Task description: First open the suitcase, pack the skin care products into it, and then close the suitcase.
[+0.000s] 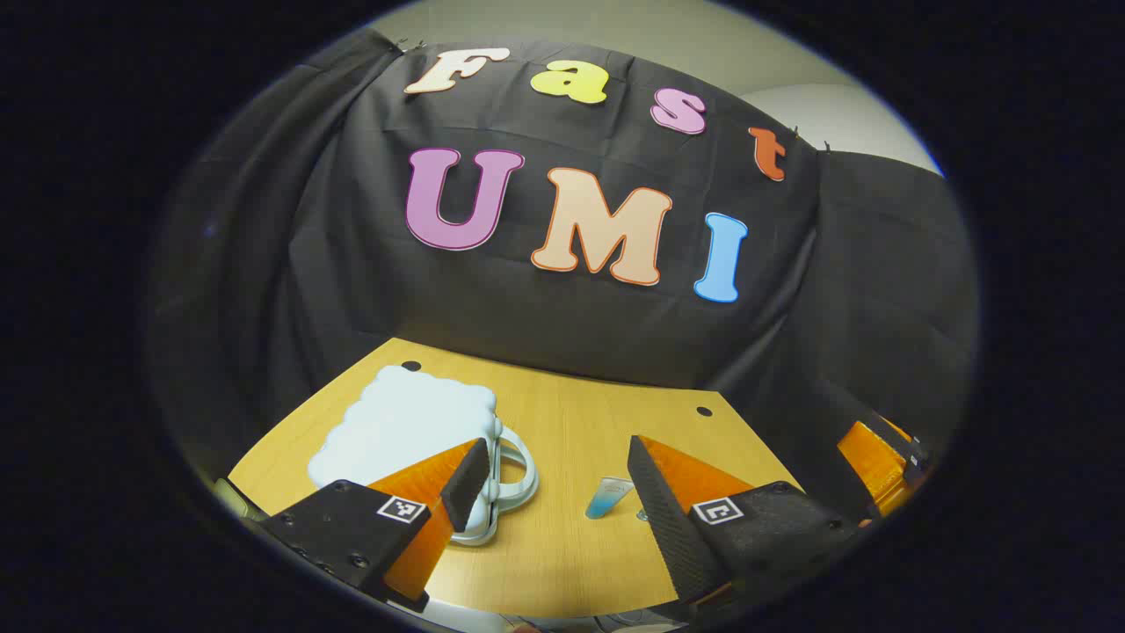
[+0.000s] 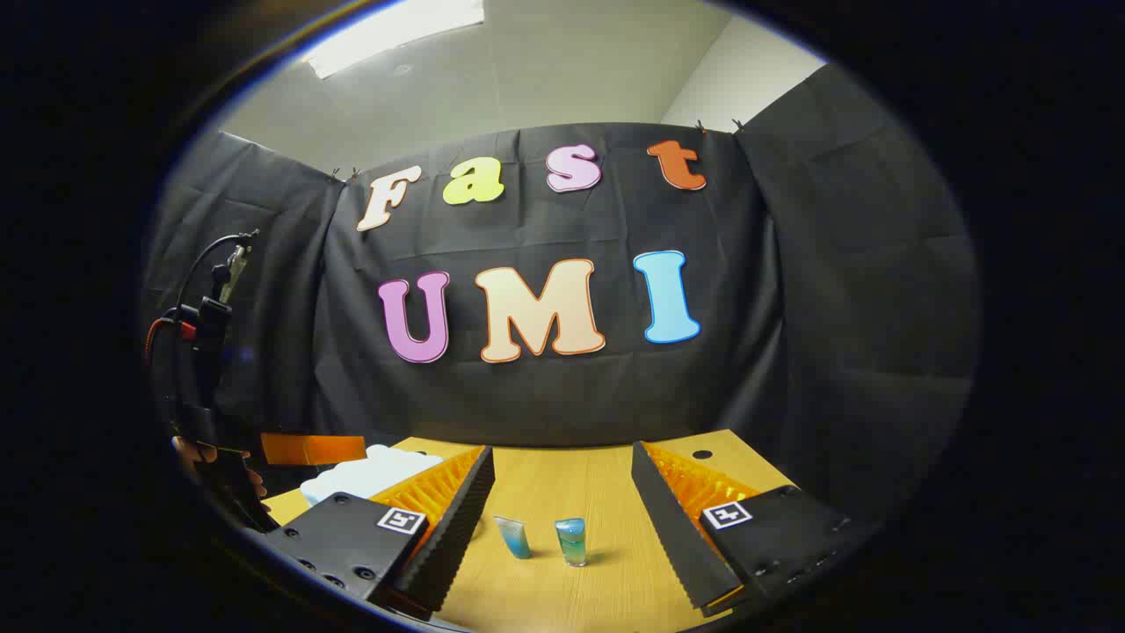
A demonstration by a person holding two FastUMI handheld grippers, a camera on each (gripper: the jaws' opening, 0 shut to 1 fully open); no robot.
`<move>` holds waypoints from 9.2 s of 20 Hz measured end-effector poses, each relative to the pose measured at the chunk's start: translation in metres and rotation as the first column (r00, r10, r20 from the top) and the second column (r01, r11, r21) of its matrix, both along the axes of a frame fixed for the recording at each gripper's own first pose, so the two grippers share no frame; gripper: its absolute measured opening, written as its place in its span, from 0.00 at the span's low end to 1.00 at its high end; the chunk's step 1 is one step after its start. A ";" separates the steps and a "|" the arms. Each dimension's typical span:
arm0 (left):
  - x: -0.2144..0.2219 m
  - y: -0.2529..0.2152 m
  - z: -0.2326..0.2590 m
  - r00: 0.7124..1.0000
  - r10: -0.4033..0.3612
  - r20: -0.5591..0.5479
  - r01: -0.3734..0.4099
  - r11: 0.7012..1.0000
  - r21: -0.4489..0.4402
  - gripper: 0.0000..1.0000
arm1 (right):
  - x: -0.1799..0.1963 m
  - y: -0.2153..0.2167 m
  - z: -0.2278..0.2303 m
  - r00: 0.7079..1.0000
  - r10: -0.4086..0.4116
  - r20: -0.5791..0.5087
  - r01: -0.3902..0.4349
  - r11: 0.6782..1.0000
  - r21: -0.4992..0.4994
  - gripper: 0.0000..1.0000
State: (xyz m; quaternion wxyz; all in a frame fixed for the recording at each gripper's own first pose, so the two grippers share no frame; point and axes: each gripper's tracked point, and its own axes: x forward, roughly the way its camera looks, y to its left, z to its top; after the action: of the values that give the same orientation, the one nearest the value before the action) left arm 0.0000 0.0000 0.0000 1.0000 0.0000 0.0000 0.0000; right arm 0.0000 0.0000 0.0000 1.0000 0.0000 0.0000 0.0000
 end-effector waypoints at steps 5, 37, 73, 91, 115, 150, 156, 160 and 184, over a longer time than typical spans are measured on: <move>0.012 0.001 -0.010 0.999 0.017 -0.037 -0.017 1.000 -0.015 0.94 | 0.015 -0.016 -0.004 1.000 -0.002 -0.018 0.002 1.000 0.004 0.98; 0.175 0.025 -0.102 0.801 -0.039 -0.598 -0.091 0.978 -0.185 0.88 | 0.029 -0.119 -0.026 0.983 -0.148 -0.109 0.150 0.989 0.006 0.98; 0.200 0.043 -0.183 0.546 0.042 -0.837 -0.172 0.983 -0.063 0.01 | 0.039 -0.166 -0.059 0.953 -0.223 -0.205 0.244 0.966 0.083 0.98; 0.172 0.033 -0.072 0.742 -0.087 -0.665 -0.116 0.960 -0.255 0.00 | 0.025 -0.146 -0.063 0.968 -0.154 -0.199 0.170 0.983 0.063 0.98; 0.029 0.238 -0.010 0.854 0.204 -0.479 -0.395 0.854 -0.340 0.00 | 0.039 -0.049 -0.059 0.977 0.009 -0.212 0.003 0.998 0.058 0.98; -0.056 0.382 -0.184 0.583 0.419 -0.696 -0.623 0.781 -0.051 0.96 | 0.016 0.026 -0.119 0.956 -0.044 -0.291 0.052 0.999 0.018 0.98; -0.022 0.261 -0.144 0.726 0.331 -0.603 -0.424 0.906 -0.012 0.95 | 0.017 0.024 -0.139 0.944 -0.055 -0.325 0.064 0.998 0.016 0.98; 0.004 0.155 -0.142 0.787 0.206 -0.582 -0.201 0.977 0.074 0.96 | 0.014 0.024 -0.156 0.931 -0.050 -0.362 0.059 0.998 0.013 0.98; 0.221 -0.124 -0.286 0.858 -0.124 -0.499 0.191 0.978 0.086 0.96 | 0.114 -0.038 -0.274 0.787 0.148 -0.599 -0.166 0.986 0.025 0.95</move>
State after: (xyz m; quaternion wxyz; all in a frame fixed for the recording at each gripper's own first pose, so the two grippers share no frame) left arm 0.2214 -0.1243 -0.2856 0.9615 0.0661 0.2538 -0.0819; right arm 0.1137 -0.0378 -0.2741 0.9451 -0.0146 0.3157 0.0831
